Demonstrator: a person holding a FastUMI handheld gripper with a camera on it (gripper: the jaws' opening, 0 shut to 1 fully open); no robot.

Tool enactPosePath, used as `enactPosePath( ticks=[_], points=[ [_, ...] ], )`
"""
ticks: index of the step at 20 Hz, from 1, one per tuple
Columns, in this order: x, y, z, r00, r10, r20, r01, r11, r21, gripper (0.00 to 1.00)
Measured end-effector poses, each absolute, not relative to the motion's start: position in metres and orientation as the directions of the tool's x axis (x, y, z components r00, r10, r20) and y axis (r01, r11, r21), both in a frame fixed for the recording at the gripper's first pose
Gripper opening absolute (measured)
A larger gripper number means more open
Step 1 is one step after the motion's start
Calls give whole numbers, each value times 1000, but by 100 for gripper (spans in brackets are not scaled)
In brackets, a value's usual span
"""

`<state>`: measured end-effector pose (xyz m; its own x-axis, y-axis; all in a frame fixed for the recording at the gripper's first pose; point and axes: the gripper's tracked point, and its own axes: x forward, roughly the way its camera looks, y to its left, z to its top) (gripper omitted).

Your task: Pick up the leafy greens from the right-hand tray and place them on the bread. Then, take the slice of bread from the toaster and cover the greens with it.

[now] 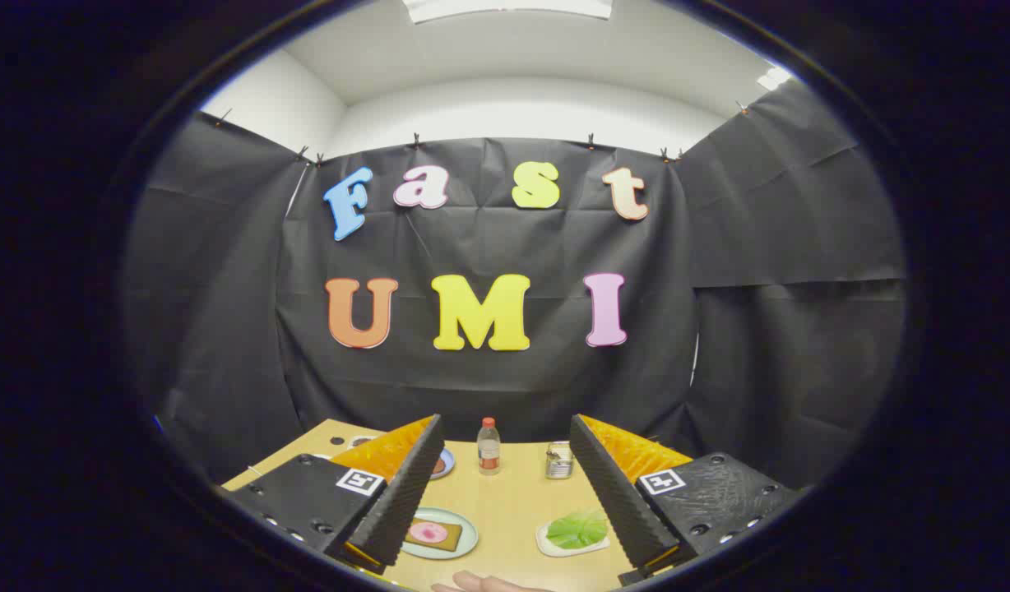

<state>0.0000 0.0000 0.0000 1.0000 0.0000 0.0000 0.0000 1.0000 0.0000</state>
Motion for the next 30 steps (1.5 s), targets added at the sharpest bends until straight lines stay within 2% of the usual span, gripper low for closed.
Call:
enactPosePath(
  ticks=[10, 19, 24, 30],
  points=[
    [19, -43, -9, 999, -42, -27, 42, 999, 12, 97],
    [48, -108, -51, 997, -11, -75, 9, 999, -33, 97],
    [90, -153, -141, 971, 27, -236, -42, 997, -60, 97],
    [147, -187, -248, 897, 103, -429, -110, 994, 10, 97]
  ],
)
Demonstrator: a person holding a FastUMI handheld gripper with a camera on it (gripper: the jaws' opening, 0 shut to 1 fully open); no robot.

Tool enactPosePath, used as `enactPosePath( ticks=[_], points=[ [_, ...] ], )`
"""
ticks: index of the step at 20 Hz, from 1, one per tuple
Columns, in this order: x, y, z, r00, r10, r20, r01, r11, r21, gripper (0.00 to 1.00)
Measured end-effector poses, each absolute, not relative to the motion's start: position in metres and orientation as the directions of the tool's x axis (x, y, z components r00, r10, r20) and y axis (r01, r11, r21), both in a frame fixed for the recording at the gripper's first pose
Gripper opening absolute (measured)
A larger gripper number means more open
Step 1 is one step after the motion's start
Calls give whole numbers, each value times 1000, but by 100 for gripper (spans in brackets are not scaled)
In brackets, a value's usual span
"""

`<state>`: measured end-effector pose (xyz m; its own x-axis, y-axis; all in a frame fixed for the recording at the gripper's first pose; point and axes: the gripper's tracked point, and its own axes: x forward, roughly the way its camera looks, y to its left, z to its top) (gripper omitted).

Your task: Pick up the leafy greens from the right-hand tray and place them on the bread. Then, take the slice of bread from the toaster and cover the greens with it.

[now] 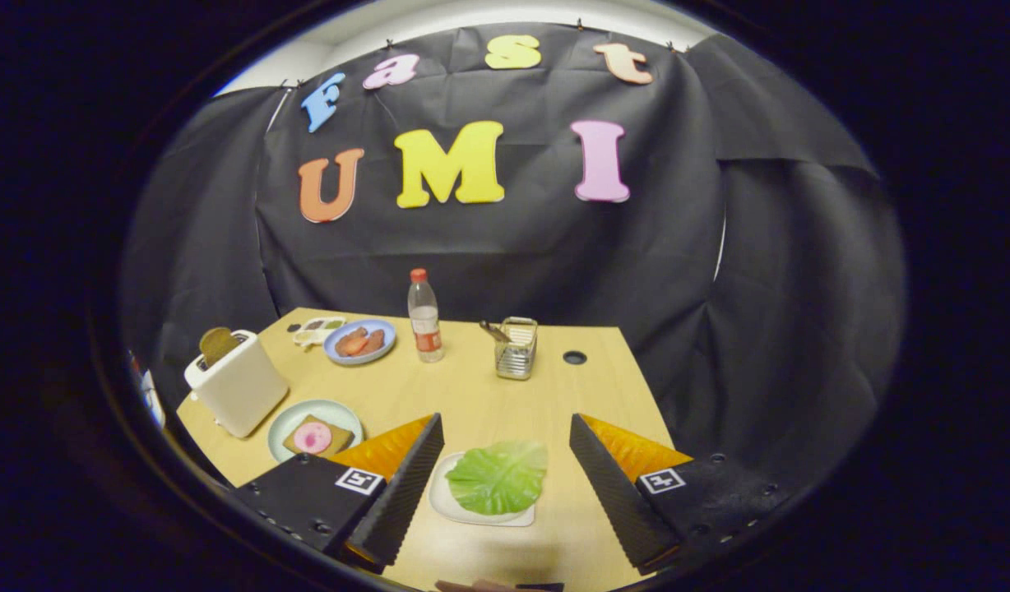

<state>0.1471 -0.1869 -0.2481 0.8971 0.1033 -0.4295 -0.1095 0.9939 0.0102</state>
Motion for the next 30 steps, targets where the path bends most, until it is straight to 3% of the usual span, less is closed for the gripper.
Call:
enactPosePath(
  ticks=[11, 15, 18, 21, 22, 23, 25, 30],
  points=[
    [242, -207, -405, 708, 128, -695, -61, 991, 120, 93],
    [250, -200, -427, 660, 135, -739, -49, 989, 137, 76],
    [250, -198, -432, 646, 125, -753, -38, 991, 131, 54],
    [251, -200, -427, 663, 87, -743, -28, 995, 91, 39],
    [252, -201, -423, 673, 74, -736, -28, 997, 74, 24],
    [253, -203, -421, 688, 49, -725, -24, 999, 44, 23],
    [251, -201, -416, 698, 32, -715, -23, 1000, 21, 2],
    [240, -187, -397, 713, 31, -700, -14, 999, 29, 1]
  ],
)
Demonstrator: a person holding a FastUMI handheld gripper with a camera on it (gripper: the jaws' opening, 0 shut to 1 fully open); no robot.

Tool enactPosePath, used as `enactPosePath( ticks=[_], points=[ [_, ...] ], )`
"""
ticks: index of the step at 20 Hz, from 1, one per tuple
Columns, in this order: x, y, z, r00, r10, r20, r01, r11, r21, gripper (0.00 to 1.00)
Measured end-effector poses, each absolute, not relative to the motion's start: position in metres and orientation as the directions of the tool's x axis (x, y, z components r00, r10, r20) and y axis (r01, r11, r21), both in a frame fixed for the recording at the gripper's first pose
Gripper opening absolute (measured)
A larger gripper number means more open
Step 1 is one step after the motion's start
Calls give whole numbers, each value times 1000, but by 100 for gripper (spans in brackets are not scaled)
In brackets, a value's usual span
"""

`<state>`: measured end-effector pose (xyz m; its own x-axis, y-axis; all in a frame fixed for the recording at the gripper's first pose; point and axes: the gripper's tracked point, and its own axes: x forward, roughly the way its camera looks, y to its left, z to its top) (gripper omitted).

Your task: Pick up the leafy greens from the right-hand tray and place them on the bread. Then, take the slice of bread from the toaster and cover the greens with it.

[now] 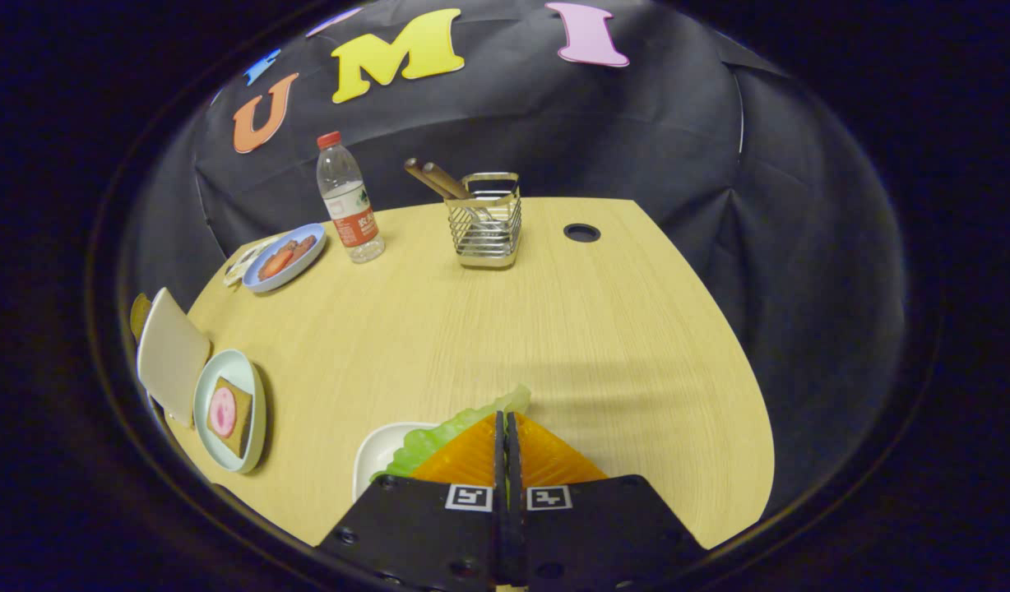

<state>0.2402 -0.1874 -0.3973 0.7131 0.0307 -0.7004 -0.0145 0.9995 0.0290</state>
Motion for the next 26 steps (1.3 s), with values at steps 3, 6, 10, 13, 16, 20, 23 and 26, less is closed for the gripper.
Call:
enactPosePath(
  ticks=[3, 6, 10, 13, 16, 20, 23, 26],
  points=[
    [225, -172, -373, 736, 30, -676, -14, 999, 29, 0],
    [206, -153, -348, 761, 22, -648, -26, 1000, 3, 1],
    [179, -121, -323, 785, 10, -619, -35, 999, -29, 1],
    [156, -87, -306, 792, 22, -610, -43, 999, -20, 1],
    [138, -48, -292, 802, 49, -596, -73, 997, -16, 1],
    [117, 14, -283, 805, 93, -587, -135, 990, -29, 1],
    [109, 64, -284, 798, 127, -589, -183, 983, -36, 0],
    [107, 110, -292, 779, 164, -605, -232, 972, -35, 0]
  ],
)
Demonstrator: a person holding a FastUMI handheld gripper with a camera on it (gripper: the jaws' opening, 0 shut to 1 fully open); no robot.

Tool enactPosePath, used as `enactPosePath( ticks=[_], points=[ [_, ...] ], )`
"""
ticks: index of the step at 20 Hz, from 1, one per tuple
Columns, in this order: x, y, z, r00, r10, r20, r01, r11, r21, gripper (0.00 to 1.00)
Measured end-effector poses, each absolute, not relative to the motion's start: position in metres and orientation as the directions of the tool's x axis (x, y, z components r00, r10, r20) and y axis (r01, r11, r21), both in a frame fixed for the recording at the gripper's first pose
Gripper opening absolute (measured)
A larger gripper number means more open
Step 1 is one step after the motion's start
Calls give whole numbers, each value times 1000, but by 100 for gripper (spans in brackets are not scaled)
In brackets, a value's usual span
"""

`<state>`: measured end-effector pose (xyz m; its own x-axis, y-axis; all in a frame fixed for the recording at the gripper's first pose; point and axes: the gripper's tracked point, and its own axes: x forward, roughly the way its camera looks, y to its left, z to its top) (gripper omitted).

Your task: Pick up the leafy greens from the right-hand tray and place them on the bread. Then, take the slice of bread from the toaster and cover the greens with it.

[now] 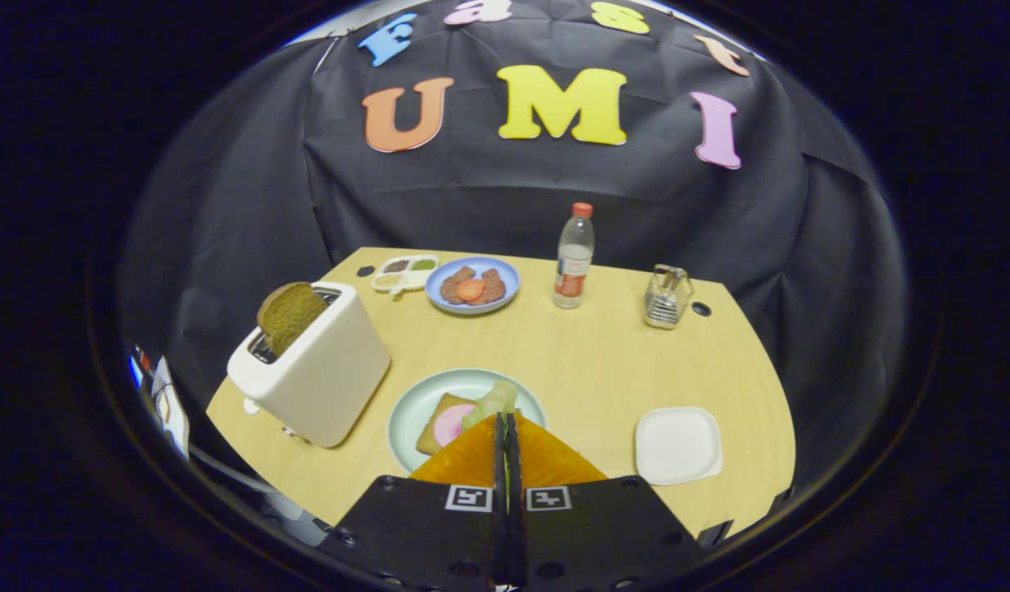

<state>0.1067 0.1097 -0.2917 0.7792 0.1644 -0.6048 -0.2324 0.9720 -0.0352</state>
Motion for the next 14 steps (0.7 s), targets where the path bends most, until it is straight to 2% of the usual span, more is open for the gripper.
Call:
enactPosePath(
  ticks=[8, 14],
  points=[
    [132, 195, -326, 729, 219, -648, -296, 955, -10, 1],
    [170, 183, -363, 705, 157, -691, -241, 970, -26, 1]
  ],
)
